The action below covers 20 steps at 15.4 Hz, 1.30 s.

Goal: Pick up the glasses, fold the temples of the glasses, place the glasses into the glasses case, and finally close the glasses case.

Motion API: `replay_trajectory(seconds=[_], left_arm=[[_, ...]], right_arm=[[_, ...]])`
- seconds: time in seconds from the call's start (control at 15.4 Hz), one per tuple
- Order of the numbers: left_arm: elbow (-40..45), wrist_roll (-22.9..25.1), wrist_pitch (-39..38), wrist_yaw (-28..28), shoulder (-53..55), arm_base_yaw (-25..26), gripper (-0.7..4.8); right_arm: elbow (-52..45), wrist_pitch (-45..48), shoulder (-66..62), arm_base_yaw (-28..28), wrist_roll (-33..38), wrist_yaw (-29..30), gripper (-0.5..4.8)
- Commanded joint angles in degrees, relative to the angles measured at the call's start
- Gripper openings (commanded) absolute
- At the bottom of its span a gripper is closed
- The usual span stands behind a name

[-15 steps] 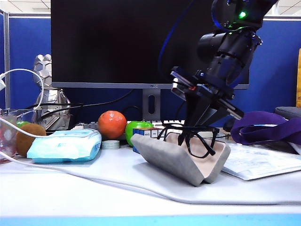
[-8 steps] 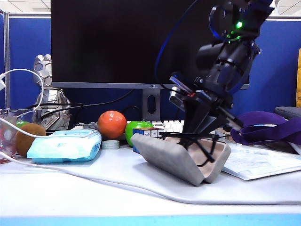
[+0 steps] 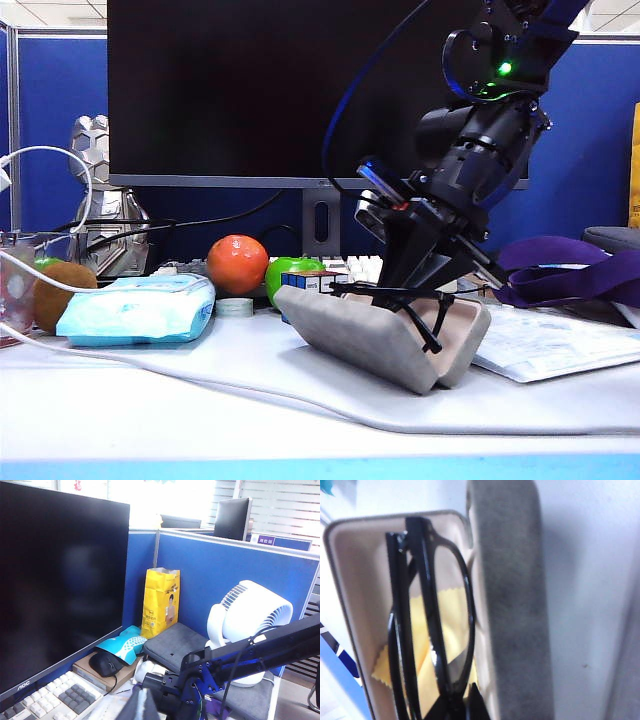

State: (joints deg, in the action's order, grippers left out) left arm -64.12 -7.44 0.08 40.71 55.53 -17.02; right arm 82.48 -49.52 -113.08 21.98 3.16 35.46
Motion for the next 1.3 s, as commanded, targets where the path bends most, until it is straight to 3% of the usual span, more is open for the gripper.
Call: replay_trajectory(seconds=[0.06,0.91,1.3], left_arm=[[-0.1,0.2,0.3,0.0,-0.2,0.0,-0.06],[-0.1,0.2,0.3,0.0,-0.1,0.0,-0.06],[-0.1,0.2,0.2,0.0,-0.2,0.0,-0.06]], right_arm=[[-0.2,-0.5,-0.4,0.1,-0.2,-3.7,-0.01],[-0.1,-1.2,2.2,-0.1,-1.6,-5.9,-0.01],[-0.1,-0.4,2.2,-0.1,5.7,-3.0,-0.01]])
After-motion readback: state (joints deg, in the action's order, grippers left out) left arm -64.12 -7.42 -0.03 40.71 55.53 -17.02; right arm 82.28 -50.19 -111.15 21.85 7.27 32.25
